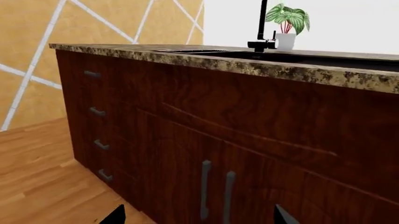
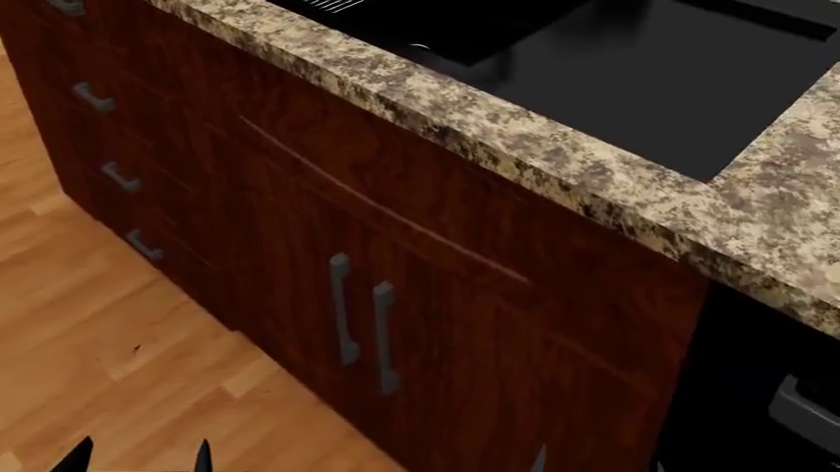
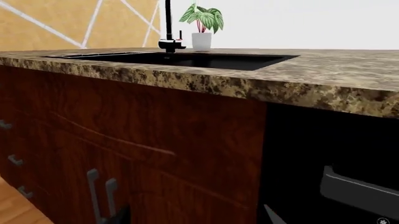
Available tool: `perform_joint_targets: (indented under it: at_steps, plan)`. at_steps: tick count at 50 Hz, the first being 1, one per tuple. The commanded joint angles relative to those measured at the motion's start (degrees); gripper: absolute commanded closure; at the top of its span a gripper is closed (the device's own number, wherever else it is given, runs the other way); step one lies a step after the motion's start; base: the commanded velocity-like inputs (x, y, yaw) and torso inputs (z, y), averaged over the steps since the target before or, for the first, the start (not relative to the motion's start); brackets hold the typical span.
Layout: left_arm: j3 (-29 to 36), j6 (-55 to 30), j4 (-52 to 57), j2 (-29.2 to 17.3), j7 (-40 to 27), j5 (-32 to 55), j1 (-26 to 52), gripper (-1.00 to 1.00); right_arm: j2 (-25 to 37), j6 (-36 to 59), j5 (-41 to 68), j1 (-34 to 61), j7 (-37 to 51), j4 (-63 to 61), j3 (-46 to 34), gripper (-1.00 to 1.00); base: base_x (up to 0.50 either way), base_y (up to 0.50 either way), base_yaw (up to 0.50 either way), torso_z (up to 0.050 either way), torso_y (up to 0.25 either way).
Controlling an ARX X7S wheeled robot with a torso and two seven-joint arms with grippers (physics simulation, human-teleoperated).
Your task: Navigate to the sink.
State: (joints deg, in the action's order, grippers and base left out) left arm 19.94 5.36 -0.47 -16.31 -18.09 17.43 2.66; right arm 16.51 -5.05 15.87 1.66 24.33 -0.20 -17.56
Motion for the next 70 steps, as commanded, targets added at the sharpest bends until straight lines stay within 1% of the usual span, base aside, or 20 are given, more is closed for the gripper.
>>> perform_joint_targets:
  at_steps: [1,40,70]
  plan:
    - [0.2,0.0,-0.1,-0.1,-0.2,0.1,0.1,-1.00,0.1,-0.2,0.2,0.2,-0.1,0.4,-0.2,-1.00,0.18,0.15,-0.45,0.000,0.000]
    - [0.8,0.3,0.0,-0.5,-0.6,0.4,0.2,-1.00,0.5,-0.3,0.8,0.1,0.6,0.1,-0.5,-1.00,0.19,0.13,-0.44,0.000,0.000]
    - [1.4,0.5,-0.2,-0.6,-1.0,0.6,0.4,-1.00,1.1,-0.9,1.1,-0.1,0.9,-0.2,-0.8,-1.00,0.21,0.09,-0.37,0.000,0.000]
